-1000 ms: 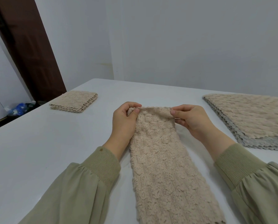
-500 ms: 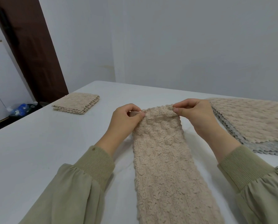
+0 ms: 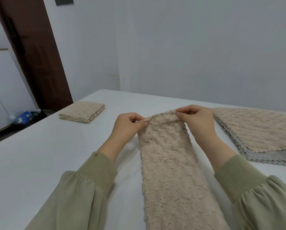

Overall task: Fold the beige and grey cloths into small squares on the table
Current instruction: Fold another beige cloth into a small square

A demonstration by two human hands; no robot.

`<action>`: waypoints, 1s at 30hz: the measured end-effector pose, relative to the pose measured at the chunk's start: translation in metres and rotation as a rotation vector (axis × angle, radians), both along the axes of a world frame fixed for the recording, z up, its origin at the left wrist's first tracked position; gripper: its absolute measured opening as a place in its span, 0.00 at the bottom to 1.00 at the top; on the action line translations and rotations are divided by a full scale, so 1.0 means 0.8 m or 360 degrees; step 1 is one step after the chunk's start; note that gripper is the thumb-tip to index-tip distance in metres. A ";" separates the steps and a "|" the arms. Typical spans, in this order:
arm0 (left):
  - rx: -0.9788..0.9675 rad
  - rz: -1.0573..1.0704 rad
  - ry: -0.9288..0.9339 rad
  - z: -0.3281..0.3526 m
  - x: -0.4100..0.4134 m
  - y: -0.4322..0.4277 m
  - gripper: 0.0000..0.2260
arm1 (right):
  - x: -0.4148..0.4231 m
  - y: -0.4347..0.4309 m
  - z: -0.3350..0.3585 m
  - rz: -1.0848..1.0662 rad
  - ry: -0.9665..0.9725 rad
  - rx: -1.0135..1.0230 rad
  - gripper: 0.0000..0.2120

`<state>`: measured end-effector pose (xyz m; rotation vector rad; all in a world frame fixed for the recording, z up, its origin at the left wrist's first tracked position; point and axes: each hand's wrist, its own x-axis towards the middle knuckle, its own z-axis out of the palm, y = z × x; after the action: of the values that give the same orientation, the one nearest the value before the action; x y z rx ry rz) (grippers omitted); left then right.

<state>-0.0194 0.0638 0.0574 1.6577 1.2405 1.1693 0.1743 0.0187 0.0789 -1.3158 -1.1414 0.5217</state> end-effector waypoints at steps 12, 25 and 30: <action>0.0369 0.0191 -0.0111 0.139 -0.038 -0.053 0.08 | -0.046 -0.039 0.122 -0.0023 -0.0005 0.0367 0.08; 0.0603 0.0047 -0.0200 0.214 -0.054 -0.103 0.17 | -0.057 -0.093 0.191 0.0113 0.0049 0.0624 0.12; 0.0203 -0.0339 -0.0282 0.226 -0.061 -0.116 0.11 | -0.060 -0.112 0.204 0.0226 0.0017 0.0639 0.14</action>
<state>-0.0681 -0.0286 0.2385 1.6913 0.8726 1.2525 0.1265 -0.0713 0.2424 -0.8897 -1.2604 0.3761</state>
